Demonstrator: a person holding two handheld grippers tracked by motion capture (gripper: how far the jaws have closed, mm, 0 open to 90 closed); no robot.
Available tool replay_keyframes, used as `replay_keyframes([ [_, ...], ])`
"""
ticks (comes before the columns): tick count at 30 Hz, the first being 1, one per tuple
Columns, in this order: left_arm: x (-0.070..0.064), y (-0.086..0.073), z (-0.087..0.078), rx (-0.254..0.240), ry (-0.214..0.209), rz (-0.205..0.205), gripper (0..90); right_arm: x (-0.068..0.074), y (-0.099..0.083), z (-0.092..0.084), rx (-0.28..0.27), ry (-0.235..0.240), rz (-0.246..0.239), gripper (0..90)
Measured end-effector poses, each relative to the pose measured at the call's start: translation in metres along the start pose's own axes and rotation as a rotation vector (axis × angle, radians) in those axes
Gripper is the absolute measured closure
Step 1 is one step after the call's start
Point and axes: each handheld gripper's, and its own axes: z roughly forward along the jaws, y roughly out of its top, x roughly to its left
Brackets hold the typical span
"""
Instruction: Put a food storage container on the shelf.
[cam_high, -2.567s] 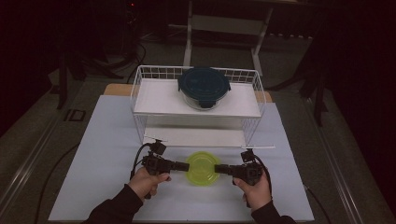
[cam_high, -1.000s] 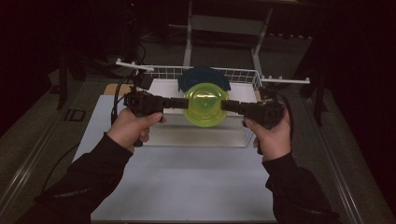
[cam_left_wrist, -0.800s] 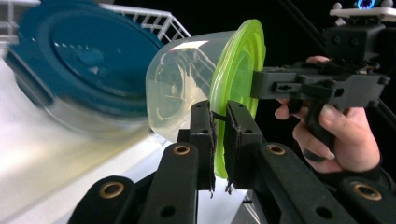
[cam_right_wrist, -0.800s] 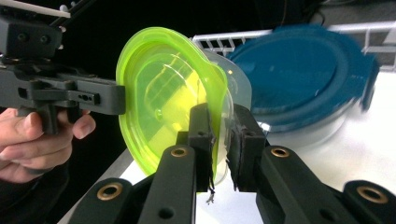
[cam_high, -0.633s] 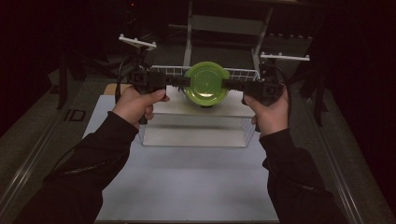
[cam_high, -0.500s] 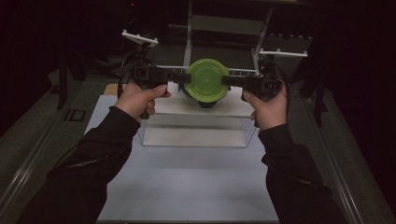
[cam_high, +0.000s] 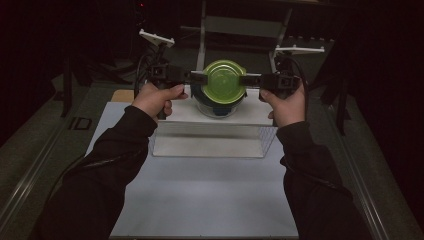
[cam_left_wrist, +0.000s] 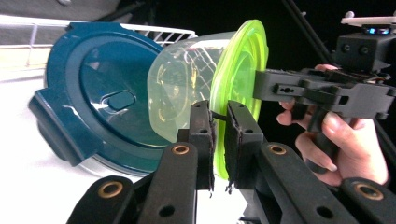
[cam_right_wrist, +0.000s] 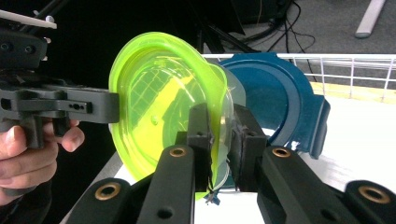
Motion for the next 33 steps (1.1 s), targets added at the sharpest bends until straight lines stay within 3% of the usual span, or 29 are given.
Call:
replay_keyframes([
  [15,0.016,0.009,0.015,-0.06,0.034,-0.025,69.0,-0.01,0.014,0.014,0.006,-0.01,0.069,72.1],
  [18,0.018,0.009,0.017,-0.063,0.039,-0.021,63.2,-0.011,0.016,0.017,0.003,-0.021,0.078,70.1],
  [21,0.014,0.009,0.021,-0.074,0.075,0.019,56.3,-0.011,0.018,0.022,0.003,-0.056,0.06,63.4],
  [25,0.012,0.01,0.022,-0.081,0.092,0.03,49.6,-0.012,0.02,0.023,0.006,-0.057,0.069,58.9],
  [30,0.011,0.009,0.017,-0.105,0.069,0.053,37.1,-0.016,0.021,0.018,-0.031,-0.051,0.074,44.7],
  [33,0.01,0.008,0.009,-0.144,0.044,0.064,31.5,-0.016,0.021,0.013,-0.049,-0.034,0.064,39.1],
])
